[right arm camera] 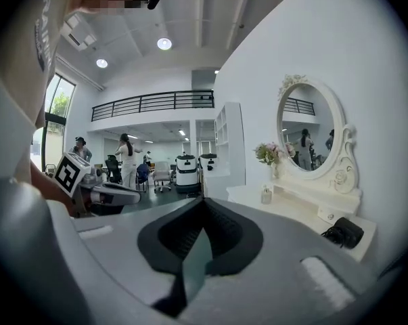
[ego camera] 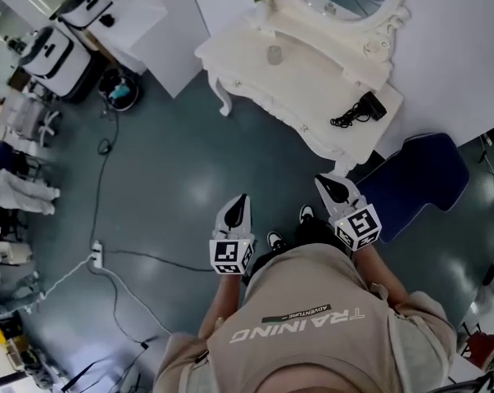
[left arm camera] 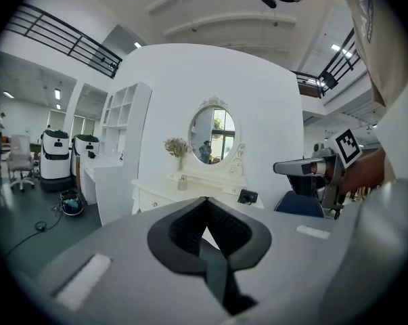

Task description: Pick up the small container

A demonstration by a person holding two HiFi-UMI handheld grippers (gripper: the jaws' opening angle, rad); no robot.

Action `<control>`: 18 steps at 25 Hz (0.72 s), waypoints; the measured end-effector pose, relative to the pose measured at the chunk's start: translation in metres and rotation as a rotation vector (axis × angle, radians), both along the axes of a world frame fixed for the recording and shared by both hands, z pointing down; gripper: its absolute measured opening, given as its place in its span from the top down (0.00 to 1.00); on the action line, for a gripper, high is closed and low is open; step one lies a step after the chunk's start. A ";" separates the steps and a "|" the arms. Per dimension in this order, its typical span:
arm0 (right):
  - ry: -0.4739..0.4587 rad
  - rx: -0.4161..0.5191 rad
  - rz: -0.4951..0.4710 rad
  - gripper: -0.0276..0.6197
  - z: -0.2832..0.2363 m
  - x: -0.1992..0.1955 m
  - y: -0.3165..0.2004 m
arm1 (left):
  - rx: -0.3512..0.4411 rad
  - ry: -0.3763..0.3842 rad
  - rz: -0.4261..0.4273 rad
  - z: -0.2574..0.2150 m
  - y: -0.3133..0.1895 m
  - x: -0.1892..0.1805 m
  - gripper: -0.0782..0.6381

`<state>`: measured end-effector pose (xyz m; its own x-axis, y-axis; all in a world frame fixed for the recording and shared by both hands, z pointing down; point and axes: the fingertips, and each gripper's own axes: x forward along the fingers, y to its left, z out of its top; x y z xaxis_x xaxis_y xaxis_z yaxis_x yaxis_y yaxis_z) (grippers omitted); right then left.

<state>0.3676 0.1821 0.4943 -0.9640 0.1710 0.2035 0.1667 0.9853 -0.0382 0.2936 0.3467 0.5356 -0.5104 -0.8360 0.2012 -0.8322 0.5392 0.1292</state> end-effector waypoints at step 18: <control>0.009 -0.052 -0.106 0.95 0.020 -0.136 -0.043 | -0.098 -0.013 0.013 -0.011 -0.058 -0.099 0.87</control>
<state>0.2320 0.1391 0.5147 -0.9382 0.2821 0.2003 0.2690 0.9589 -0.0908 0.1943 0.2885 0.5245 -0.5026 -0.8195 0.2753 -0.8407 0.5375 0.0654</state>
